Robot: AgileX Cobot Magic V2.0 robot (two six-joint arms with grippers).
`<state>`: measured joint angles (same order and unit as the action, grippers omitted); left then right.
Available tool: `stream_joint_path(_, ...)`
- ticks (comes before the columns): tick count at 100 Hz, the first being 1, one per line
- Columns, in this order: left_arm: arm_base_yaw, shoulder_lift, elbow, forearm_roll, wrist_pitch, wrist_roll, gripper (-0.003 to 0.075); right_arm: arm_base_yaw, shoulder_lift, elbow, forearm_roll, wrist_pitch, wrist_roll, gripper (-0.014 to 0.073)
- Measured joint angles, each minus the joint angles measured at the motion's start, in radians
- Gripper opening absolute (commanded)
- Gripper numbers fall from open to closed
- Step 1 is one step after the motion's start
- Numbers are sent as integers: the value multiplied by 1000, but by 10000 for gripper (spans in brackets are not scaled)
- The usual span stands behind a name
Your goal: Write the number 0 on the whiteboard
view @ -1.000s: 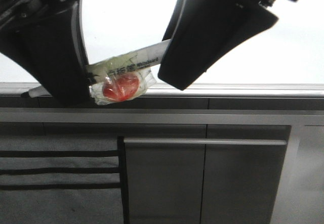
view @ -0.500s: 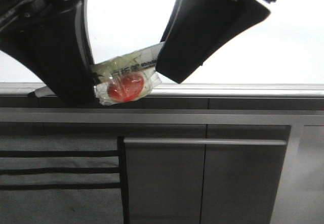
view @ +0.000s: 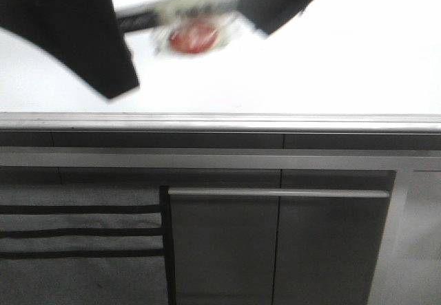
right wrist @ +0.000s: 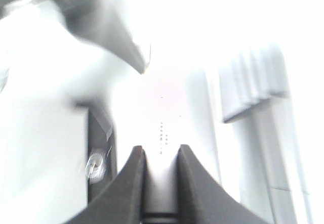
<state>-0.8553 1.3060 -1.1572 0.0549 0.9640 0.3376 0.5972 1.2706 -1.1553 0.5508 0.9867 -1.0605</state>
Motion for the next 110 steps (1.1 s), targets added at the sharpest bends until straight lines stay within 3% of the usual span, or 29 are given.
stream_joint_path(21, 107, -207, 89, -13, -171, -53, 461, -241, -123, 95, 87, 2, 4, -36)
stream_joint_path(43, 288, -408, 239, -15, -213, -199, 461, -540, -236, 297, 378, -136, 79, -36)
stream_joint_path(52, 362, -464, 307, -20, -246, -238, 461, -596, -240, 355, 483, -148, 91, -36)
stream_joint_path(63, 422, -513, 358, -33, -272, -251, 461, -611, -231, 364, 506, -146, 111, -36)
stream_joint_path(72, 439, -525, 367, -40, -285, -255, 461, -611, -178, 298, 432, -105, 197, -36)
stream_joint_path(89, 443, -525, 369, -45, -310, -255, 461, -546, -23, 96, 131, -9, 403, -36)
stream_joint_path(110, 443, -525, 370, -45, -323, -255, 461, -396, 72, -57, -22, 13, 522, -36)
